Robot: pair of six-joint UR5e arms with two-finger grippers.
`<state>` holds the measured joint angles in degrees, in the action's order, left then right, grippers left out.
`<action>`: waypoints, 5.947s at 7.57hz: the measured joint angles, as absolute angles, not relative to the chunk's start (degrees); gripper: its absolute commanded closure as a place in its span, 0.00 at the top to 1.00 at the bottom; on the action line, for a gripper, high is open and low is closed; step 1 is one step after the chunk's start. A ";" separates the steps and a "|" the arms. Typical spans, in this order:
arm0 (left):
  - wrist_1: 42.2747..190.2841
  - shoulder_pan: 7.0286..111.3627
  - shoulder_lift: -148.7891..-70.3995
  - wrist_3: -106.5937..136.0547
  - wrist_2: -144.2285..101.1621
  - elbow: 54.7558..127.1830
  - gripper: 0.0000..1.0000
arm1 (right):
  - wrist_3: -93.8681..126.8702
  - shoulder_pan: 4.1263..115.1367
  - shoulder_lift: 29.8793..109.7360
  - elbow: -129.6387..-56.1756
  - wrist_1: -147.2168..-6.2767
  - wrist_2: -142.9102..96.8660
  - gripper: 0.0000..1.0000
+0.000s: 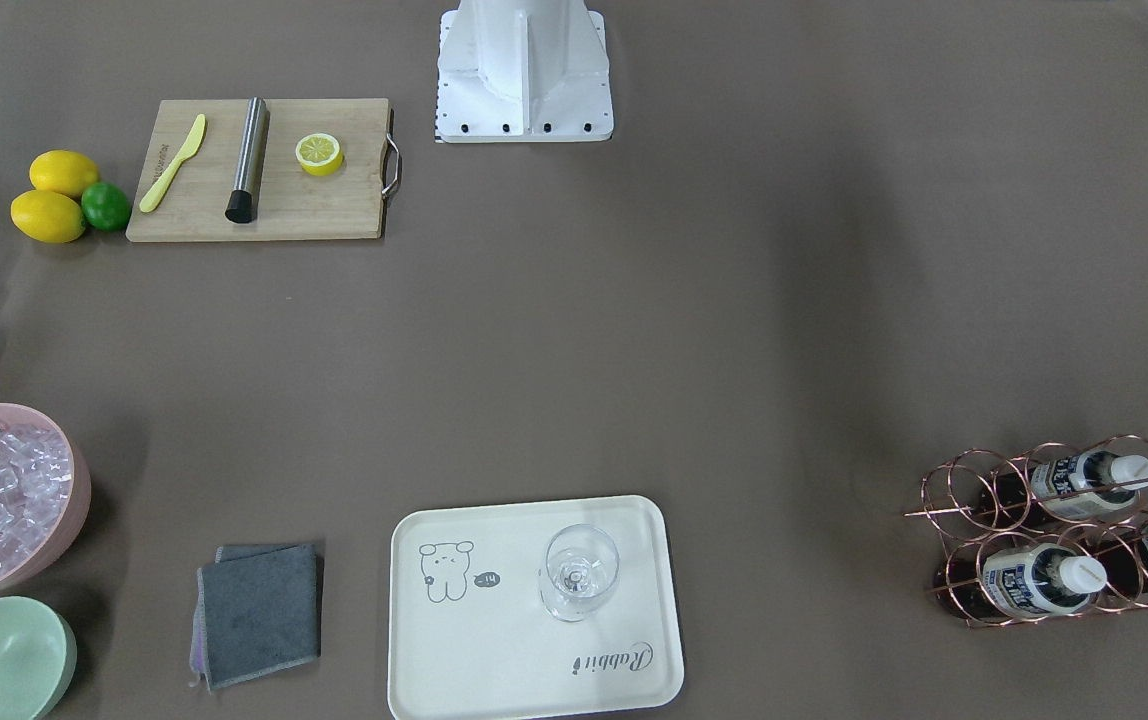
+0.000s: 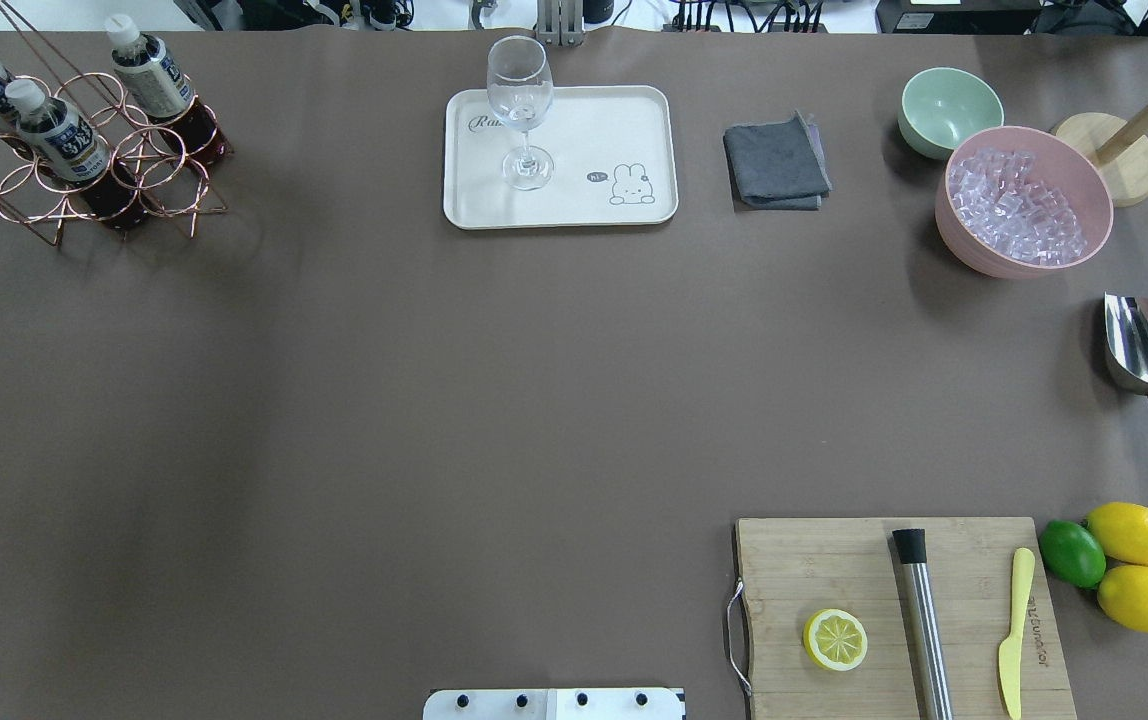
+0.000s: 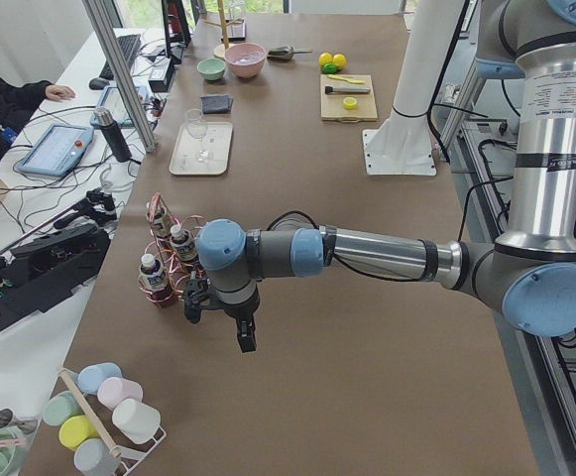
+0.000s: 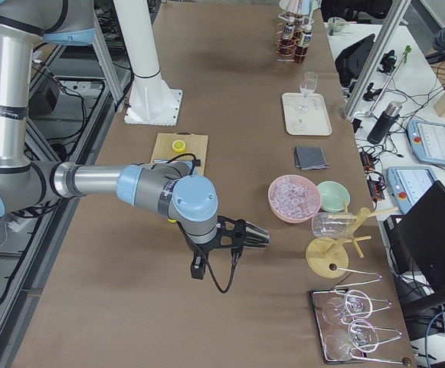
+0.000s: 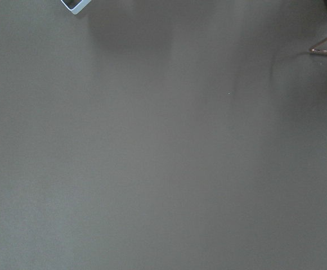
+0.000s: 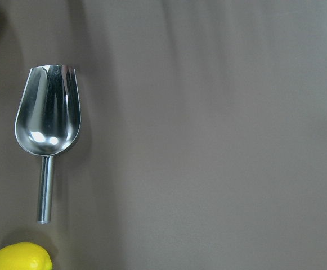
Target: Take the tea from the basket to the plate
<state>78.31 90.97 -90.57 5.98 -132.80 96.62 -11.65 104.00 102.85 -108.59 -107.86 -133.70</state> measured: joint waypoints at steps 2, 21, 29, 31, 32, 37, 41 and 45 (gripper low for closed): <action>79.06 90.97 -90.14 5.98 -132.80 96.57 0.99 | -11.61 103.11 102.99 -108.51 -105.82 -132.87 1.00; 79.77 90.97 -89.77 5.98 -132.71 96.54 0.99 | -11.14 96.81 101.98 -106.76 -102.40 -129.81 1.00; 79.80 90.97 -89.74 6.01 -132.71 96.63 0.99 | -10.90 96.85 101.96 -106.87 -102.39 -129.73 1.00; 79.80 90.97 -89.76 5.99 -132.72 96.59 0.99 | -10.93 96.85 101.98 -106.82 -102.39 -129.73 1.00; 79.80 90.97 -89.78 6.01 -132.72 96.62 0.99 | -10.93 96.85 101.98 -106.82 -102.39 -129.73 1.00; 79.79 90.97 -89.79 5.98 -132.71 96.65 0.99 | -10.98 96.85 102.04 -106.79 -102.39 -129.73 1.00; 79.76 90.97 -89.79 5.98 -132.71 96.61 0.99 | -10.98 96.83 102.10 -106.75 -102.39 -129.73 1.00; 79.80 90.97 -89.76 5.98 -132.66 96.56 0.99 | -10.98 96.78 102.29 -106.74 -102.39 -129.73 1.00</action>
<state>79.80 90.97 -89.76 5.98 -132.66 96.56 -10.98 96.78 102.29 -106.74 -102.39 -129.73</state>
